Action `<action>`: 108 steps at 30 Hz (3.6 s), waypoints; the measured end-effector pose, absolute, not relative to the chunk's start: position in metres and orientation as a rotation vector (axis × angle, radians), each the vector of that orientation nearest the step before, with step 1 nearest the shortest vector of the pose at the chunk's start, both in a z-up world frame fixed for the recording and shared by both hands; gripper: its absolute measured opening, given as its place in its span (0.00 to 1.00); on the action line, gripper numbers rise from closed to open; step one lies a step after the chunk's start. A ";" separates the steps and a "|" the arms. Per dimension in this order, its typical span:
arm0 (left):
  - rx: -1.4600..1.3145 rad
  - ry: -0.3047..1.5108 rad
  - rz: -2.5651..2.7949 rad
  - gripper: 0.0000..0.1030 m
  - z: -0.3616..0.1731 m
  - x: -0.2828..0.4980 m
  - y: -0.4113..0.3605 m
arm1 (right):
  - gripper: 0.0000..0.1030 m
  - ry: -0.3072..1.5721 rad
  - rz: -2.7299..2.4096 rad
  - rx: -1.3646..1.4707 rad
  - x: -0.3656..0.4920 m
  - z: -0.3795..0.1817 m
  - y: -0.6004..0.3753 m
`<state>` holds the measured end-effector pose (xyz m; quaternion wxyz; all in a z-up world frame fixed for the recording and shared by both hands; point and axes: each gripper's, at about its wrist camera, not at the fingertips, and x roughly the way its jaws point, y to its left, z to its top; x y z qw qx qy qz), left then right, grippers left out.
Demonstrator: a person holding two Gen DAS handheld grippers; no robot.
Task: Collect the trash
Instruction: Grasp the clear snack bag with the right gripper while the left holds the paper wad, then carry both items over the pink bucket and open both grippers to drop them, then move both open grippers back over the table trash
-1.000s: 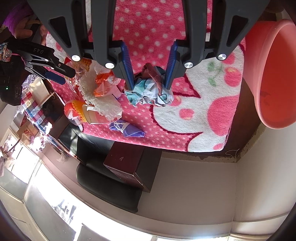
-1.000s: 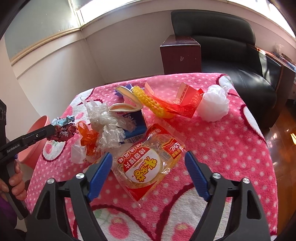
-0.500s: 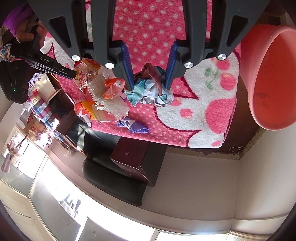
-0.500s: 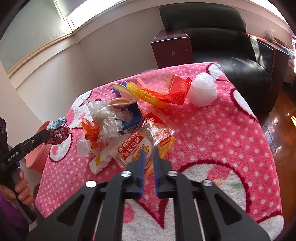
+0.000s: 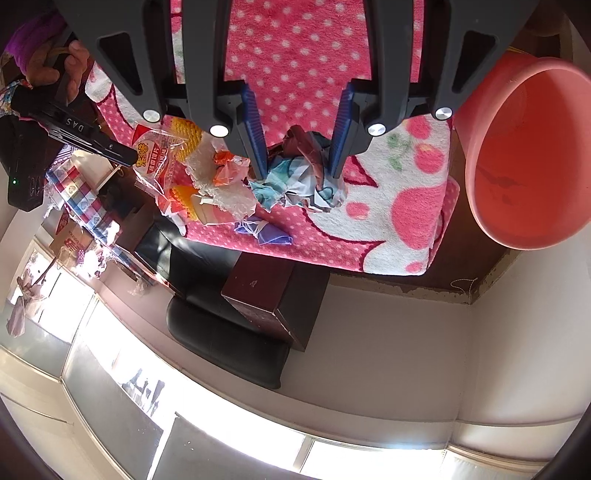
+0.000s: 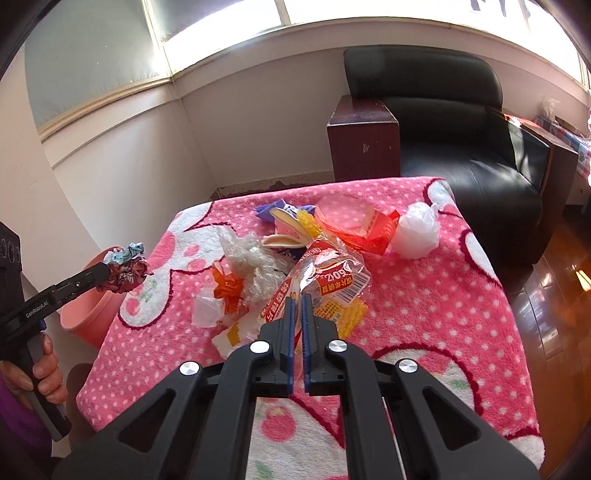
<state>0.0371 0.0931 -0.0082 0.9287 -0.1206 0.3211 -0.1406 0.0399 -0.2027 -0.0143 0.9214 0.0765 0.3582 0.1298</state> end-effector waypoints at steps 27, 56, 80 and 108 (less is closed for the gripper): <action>-0.272 0.552 0.194 0.32 -0.005 -0.032 0.246 | 0.04 0.639 0.889 -0.087 0.072 0.034 0.059; -0.386 0.615 0.284 0.39 -0.029 -0.041 0.286 | 0.32 0.861 0.952 -0.162 0.079 -0.024 0.130; -0.252 0.568 0.040 0.45 0.002 -0.007 0.181 | 0.43 0.671 0.775 -0.100 0.047 0.021 0.002; -0.081 0.789 -0.360 0.45 -0.040 0.059 0.021 | 0.43 0.743 0.326 -0.006 0.042 -0.046 -0.187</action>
